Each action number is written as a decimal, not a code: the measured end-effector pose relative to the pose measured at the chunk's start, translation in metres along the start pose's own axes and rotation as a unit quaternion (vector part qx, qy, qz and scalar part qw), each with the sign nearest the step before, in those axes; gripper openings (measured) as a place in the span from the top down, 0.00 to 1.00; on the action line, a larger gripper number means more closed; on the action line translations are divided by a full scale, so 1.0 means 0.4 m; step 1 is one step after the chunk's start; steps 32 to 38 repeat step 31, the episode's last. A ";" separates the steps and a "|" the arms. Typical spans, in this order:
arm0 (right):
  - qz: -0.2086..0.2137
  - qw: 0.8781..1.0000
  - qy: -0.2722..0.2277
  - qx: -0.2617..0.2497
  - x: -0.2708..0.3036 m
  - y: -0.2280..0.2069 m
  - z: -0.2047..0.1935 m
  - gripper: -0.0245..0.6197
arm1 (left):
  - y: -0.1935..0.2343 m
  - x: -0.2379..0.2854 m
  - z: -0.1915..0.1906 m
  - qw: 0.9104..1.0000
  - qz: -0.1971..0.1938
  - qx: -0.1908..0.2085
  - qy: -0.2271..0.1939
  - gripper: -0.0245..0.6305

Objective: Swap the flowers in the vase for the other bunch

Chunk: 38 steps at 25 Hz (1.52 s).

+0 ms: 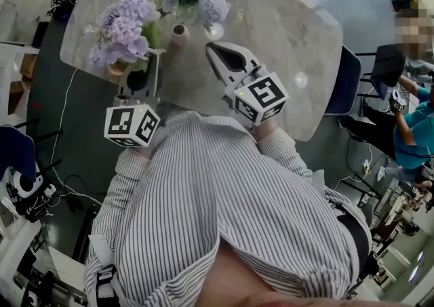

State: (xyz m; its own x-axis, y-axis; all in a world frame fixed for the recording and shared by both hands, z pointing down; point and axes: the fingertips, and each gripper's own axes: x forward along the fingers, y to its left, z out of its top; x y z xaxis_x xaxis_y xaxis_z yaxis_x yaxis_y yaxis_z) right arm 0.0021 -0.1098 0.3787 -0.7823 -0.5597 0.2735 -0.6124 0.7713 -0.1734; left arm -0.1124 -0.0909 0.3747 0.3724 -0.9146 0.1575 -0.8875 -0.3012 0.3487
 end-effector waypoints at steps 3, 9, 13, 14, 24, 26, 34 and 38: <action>-0.003 1.000 -0.005 -0.001 -0.001 -0.001 0.005 0.94 | 0.001 0.000 0.000 1.000 -0.001 0.001 0.000 0.88; -0.001 1.000 -0.005 -0.007 0.003 0.001 0.012 0.94 | 0.007 -0.001 0.003 1.000 0.004 0.001 0.000 0.89; -0.001 1.000 -0.004 -0.007 0.001 -0.002 0.010 0.94 | 0.009 -0.002 0.003 1.000 0.009 0.000 -0.001 0.89; -0.001 1.000 -0.003 -0.007 0.001 -0.003 0.010 0.94 | 0.009 -0.002 0.002 1.000 0.010 0.000 0.000 0.89; -0.005 1.000 -0.001 -0.005 0.003 -0.010 0.008 0.94 | 0.012 -0.004 0.003 1.000 0.014 0.006 0.003 0.89; -0.003 1.000 -0.002 -0.006 0.003 -0.006 0.009 0.94 | 0.012 -0.004 0.003 1.000 0.014 0.005 0.003 0.89; -0.002 1.000 -0.004 -0.006 0.000 -0.005 0.013 0.94 | 0.010 -0.004 0.004 1.000 0.014 0.002 0.001 0.89; -0.002 1.000 -0.004 -0.006 0.000 -0.005 0.013 0.94 | 0.010 -0.004 0.004 1.000 0.014 0.002 0.001 0.89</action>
